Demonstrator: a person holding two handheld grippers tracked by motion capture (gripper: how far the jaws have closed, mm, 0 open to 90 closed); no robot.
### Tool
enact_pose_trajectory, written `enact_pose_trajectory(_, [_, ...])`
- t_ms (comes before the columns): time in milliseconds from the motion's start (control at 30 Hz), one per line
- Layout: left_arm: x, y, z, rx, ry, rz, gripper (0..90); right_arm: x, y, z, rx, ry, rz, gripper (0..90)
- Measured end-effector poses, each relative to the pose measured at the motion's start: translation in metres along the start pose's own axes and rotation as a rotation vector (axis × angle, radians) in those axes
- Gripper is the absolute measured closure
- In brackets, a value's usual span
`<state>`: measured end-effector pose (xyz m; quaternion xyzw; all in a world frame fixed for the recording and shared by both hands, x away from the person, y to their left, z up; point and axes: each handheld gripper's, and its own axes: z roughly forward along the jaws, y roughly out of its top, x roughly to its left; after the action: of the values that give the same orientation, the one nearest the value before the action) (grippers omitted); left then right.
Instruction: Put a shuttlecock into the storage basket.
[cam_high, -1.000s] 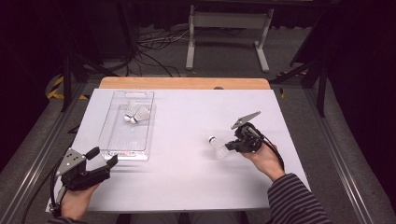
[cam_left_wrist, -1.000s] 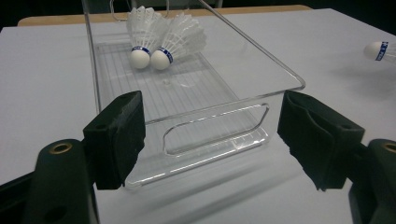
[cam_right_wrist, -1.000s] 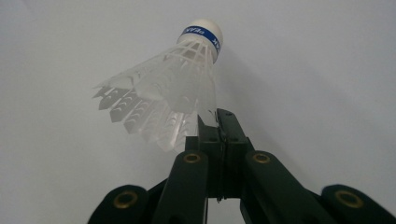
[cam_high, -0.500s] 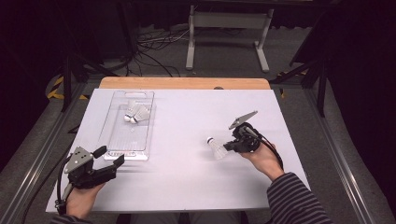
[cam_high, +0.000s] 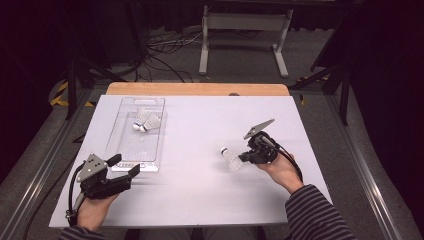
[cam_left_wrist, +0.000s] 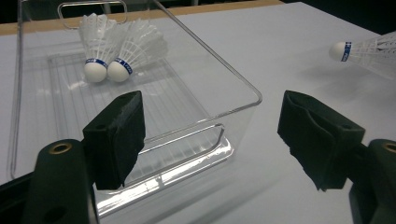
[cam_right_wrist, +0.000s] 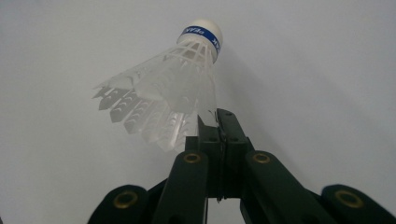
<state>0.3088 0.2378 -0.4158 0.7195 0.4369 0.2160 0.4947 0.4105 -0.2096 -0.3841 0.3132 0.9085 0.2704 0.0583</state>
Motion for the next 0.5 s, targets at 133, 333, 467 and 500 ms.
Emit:
enact_pose_trajectory(133, [-0.003,0.003,0.004,0.007,-0.012,0.007,24.1,0.000,0.000,0.000,-0.003,0.001,0.001,89.9])
enact_pose_trajectory(333, [-0.006,0.006,0.010,0.006,-0.023,0.012,24.4,0.001,0.004,0.000,-0.011,0.003,0.001,89.9])
enact_pose_trajectory(467, [-0.009,0.010,0.014,0.006,-0.036,0.018,24.5,0.002,0.007,0.001,-0.014,0.007,-0.003,89.9])
enact_pose_trajectory(500, [-0.010,0.012,0.015,0.005,-0.039,0.021,24.5,0.003,0.007,0.002,-0.014,0.009,-0.007,89.9])
